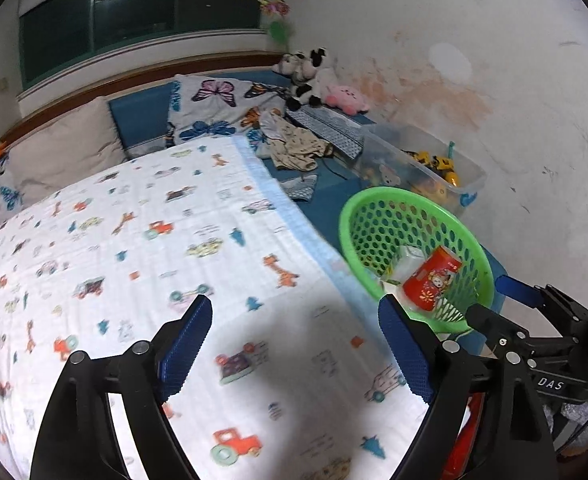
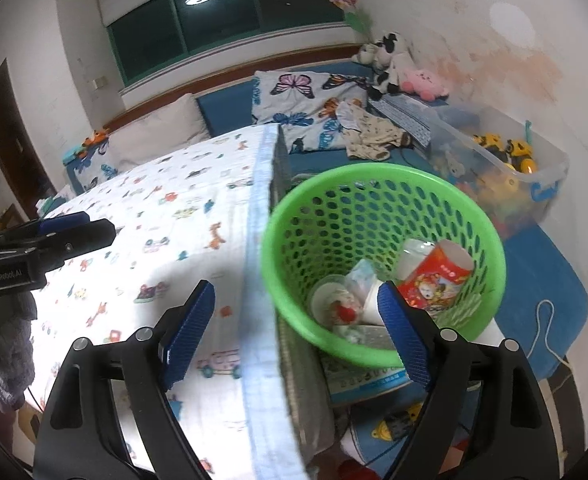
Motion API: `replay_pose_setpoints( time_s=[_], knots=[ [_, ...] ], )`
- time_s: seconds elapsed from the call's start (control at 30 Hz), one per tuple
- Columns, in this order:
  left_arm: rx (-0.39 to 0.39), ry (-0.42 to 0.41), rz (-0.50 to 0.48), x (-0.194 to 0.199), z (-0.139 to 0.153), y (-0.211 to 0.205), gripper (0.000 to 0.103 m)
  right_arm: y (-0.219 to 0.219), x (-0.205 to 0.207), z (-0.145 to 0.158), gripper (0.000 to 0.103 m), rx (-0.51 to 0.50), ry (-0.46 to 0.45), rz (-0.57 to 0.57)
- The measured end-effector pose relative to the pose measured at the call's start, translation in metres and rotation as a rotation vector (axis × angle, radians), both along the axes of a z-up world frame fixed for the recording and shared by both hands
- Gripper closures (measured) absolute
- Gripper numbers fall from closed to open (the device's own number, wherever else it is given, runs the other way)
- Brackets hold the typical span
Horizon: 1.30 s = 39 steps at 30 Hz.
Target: Collect trash
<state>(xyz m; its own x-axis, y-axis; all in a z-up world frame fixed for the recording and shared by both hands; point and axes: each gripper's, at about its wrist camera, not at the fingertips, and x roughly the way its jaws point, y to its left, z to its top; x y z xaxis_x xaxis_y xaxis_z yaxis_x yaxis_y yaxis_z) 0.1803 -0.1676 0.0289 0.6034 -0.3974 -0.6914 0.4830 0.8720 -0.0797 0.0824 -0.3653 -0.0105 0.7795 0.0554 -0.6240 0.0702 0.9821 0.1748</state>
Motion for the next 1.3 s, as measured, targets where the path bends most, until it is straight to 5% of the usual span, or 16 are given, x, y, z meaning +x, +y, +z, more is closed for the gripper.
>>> replay_pose_setpoints(
  time_s=[0.57,1.3],
  knots=[
    [-0.004,-0.04,0.149,-0.026,0.005,0.063,0.014,0.049,-0.008,0.006,0.014,-0.097,-0.021,0.053],
    [0.037,-0.069,0.301,-0.043,0.002,0.107,0.009,0.067,-0.019,0.009,0.011,-0.071,-0.041,0.068]
  ],
)
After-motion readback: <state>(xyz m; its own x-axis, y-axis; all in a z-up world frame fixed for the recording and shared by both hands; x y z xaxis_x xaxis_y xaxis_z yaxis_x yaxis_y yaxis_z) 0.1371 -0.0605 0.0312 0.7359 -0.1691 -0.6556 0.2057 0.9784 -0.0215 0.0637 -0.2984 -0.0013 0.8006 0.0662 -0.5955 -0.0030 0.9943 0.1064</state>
